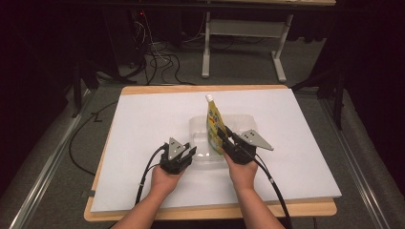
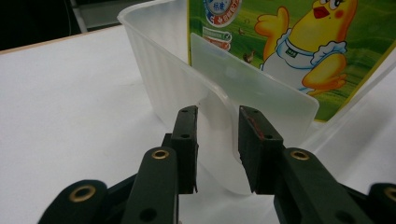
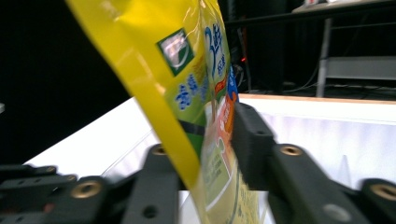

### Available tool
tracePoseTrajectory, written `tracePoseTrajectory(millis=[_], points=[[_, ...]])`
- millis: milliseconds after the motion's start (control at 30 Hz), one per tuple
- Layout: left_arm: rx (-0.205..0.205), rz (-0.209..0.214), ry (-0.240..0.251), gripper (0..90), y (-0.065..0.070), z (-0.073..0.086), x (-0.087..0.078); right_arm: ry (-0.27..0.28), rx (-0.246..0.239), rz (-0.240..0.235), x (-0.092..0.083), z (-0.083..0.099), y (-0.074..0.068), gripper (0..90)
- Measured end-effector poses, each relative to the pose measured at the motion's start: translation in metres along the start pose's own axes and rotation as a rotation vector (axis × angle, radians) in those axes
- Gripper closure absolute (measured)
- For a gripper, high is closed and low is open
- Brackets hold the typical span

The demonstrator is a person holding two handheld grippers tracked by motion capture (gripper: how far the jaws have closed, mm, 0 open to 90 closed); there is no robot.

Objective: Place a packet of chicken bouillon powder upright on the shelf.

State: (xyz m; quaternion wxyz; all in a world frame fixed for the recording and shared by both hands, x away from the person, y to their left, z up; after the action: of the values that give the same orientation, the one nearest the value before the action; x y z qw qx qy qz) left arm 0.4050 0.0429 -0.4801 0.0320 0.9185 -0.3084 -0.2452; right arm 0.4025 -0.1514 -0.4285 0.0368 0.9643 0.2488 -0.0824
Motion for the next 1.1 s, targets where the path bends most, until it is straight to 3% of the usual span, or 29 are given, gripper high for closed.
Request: tracePoseTrajectory(millis=[100, 133, 267, 367, 433, 567, 667, 800, 867, 967, 1100], points=[[-0.002, -0.006, 0.0, 67.2, 0.0, -0.001, -0.002, -0.039, -0.014, -0.041, -0.001, -0.003, 0.001, 55.6], [-0.001, -0.002, 0.001, 61.5, -0.001, -0.001, -0.003, -0.057, -0.03, -0.073, -0.006, -0.005, 0.002, 46.7], [-0.022, 0.028, 0.019, 56.3, -0.003, -0.006, -0.014, -0.082, -0.082, -0.128, -0.018, -0.008, 0.001, 37.4], [-0.015, 0.035, 0.031, 51.9, -0.004, -0.008, -0.024, -0.097, -0.101, -0.172, -0.035, -0.01, 0.004, 30.8], [-0.015, 0.041, 0.026, 49.7, -0.006, -0.009, -0.031, -0.094, -0.117, -0.174, -0.05, -0.011, 0.011, 28.6], [-0.018, 0.041, 0.024, 44.6, -0.015, -0.011, -0.044, -0.087, -0.154, -0.123, -0.084, -0.008, 0.038, 27.3], [-0.011, 0.015, -0.005, 38.0, -0.025, -0.009, -0.053, -0.113, -0.186, -0.039, -0.109, 0.003, 0.069, 26.6], [-0.007, -0.024, -0.061, 35.2, -0.048, 0.008, -0.075, -0.137, -0.124, 0.07, -0.137, 0.03, 0.116, 26.9], [-0.084, -0.023, -0.083, 37.0, -0.061, 0.013, -0.082, -0.181, -0.077, 0.098, -0.141, 0.043, 0.134, 25.7], [-0.132, -0.034, -0.039, 36.9, -0.068, 0.006, -0.085, -0.177, -0.061, 0.143, -0.142, 0.05, 0.147, 30.6], [-0.106, -0.033, -0.043, 36.8, -0.064, 0.007, -0.082, -0.205, -0.043, 0.152, -0.139, 0.059, 0.151, 31.8]])
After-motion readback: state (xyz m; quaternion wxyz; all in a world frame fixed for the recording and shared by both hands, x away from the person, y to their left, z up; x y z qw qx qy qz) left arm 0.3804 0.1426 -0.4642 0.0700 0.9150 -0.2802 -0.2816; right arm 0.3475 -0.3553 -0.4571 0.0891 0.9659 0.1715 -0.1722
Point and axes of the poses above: each handheld gripper's, and its own axes: x roughly forward along the jaws, z roughly out of its underside, y roughly to its right, the point moved 4 cm from there along x, roughly forward along the jaws, and after that the axes turned 12 degrees about -x, right-handed, at the moved point
